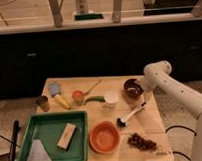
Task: Stack bowls on top of each other
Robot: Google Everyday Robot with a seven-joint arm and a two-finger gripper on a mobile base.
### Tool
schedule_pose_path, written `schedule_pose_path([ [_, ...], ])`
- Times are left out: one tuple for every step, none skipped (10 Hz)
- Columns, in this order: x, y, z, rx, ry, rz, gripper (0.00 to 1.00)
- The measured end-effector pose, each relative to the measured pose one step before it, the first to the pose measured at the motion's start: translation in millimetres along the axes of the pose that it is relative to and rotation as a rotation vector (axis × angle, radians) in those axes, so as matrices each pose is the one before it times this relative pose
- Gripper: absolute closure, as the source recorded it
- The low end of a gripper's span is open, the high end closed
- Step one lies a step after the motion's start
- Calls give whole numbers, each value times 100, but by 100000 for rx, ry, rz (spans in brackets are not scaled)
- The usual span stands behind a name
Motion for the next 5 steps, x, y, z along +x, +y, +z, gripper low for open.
schedule_pose_path([
  [-262,-52,128,-682,-1023,-1075,20],
  [36,13,255,-876,-1352,-443,20],
  [39,35,256,-657,-730,61,20],
  [29,-44,247,-454,-630,134,22],
  [33,3,372,-441,-747,472,30],
])
